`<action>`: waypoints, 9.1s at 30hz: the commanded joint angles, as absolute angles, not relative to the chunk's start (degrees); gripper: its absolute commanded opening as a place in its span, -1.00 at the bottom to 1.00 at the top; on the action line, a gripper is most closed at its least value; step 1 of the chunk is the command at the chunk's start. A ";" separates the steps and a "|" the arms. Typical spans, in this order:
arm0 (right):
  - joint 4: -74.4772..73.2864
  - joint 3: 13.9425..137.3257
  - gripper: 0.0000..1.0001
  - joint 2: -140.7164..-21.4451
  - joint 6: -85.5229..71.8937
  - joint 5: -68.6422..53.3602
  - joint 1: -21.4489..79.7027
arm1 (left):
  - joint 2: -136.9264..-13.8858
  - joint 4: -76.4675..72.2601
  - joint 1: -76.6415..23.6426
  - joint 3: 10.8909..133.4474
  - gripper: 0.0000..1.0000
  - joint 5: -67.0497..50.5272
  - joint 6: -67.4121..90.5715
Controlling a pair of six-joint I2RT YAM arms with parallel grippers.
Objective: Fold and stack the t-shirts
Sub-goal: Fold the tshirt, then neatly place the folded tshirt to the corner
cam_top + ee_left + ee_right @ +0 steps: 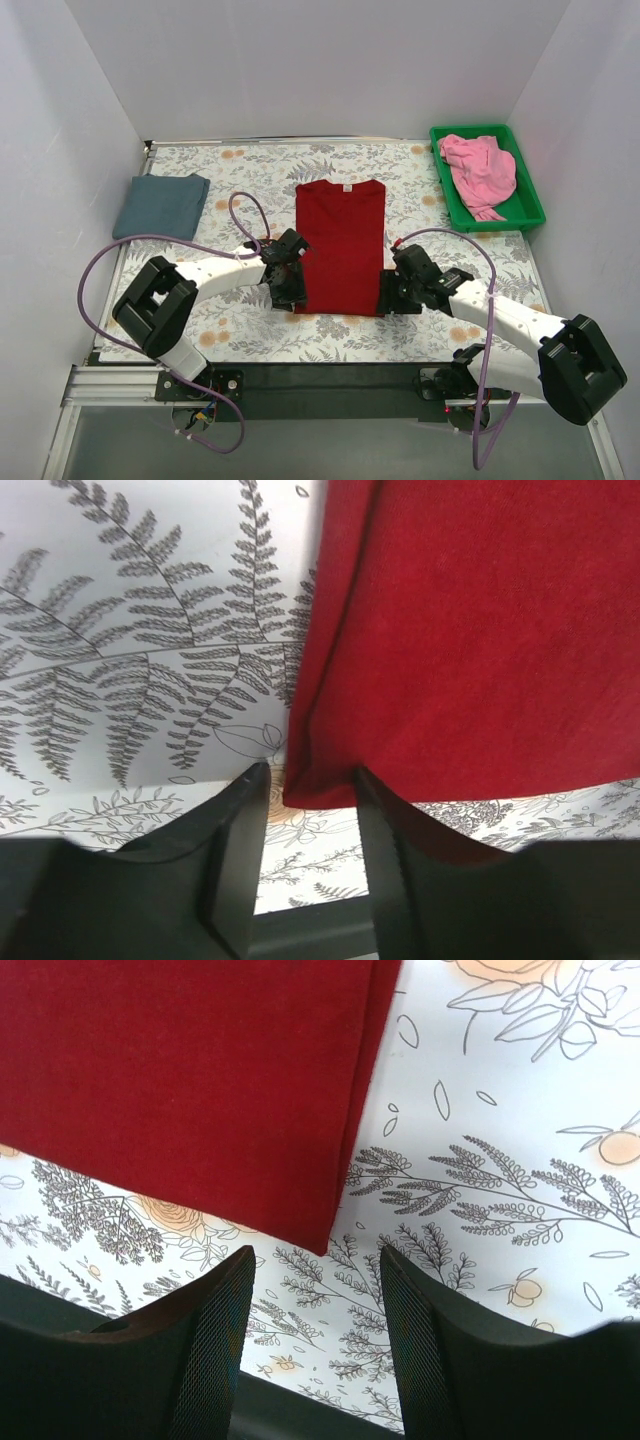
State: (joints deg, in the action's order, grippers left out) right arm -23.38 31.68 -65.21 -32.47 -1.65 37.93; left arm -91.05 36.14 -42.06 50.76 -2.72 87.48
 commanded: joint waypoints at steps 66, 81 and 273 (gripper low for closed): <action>-68.53 49.38 -0.97 -55.63 -36.74 -9.24 54.76 | -59.94 61.43 -47.99 47.54 -1.00 -22.77 89.29; -72.61 76.45 -0.97 -73.47 -22.33 7.91 40.62 | -71.98 55.21 -39.91 65.13 -1.00 -0.70 88.77; -19.94 74.44 0.30 -105.71 2.37 7.82 64.33 | -60.47 29.36 -23.47 37.80 0.96 20.92 79.27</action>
State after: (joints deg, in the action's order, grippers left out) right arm -16.62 71.07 -103.00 -1.19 1.06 62.67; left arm -62.70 30.46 -24.08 38.50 17.80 77.45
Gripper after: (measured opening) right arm 0.653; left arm 0.981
